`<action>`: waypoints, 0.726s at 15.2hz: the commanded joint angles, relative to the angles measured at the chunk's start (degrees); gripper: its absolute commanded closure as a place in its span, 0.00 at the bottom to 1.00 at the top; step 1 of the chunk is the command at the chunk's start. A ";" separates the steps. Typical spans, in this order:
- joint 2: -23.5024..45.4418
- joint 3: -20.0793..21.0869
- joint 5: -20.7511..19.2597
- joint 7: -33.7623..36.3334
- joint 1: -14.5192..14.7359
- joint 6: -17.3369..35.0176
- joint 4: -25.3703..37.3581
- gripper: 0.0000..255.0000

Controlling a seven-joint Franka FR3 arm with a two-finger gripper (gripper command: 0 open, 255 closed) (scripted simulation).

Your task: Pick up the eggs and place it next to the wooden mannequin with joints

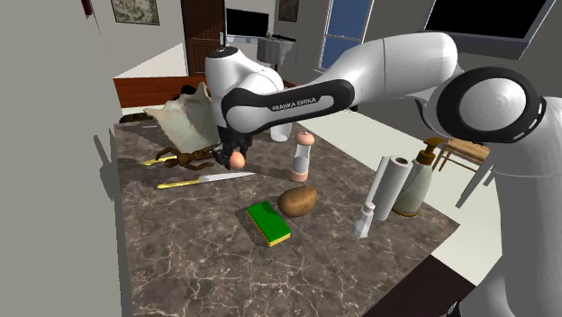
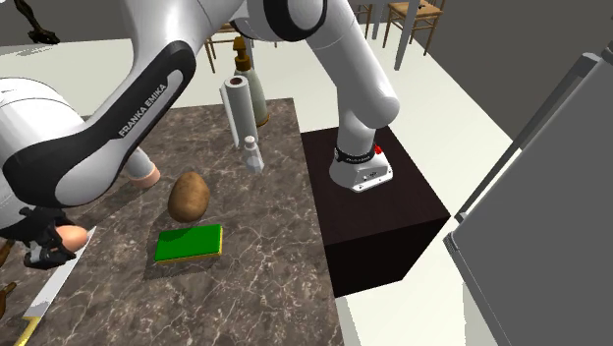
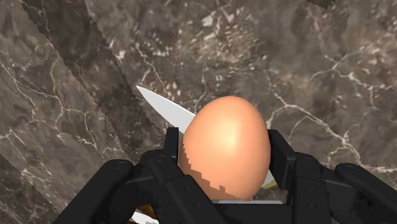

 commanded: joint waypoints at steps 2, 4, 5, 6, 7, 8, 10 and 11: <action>0.66 -0.28 -0.56 0.76 -0.01 1.82 -1.33 1.00; 1.12 -0.48 -0.94 1.24 -0.02 2.98 -2.14 1.00; 1.37 -0.59 -1.14 1.47 -0.02 3.55 -2.52 1.00; 1.62 -0.71 -1.34 1.71 -0.01 4.11 -2.88 1.00; 1.89 -0.82 -1.55 1.95 0.01 4.66 -3.23 1.00; 2.17 -0.94 -1.77 2.19 0.03 5.21 -3.56 1.00; 2.75 -1.20 -2.20 2.67 0.08 6.29 -4.17 1.00; 3.05 -1.33 -2.43 2.92 0.12 6.83 -4.45 1.00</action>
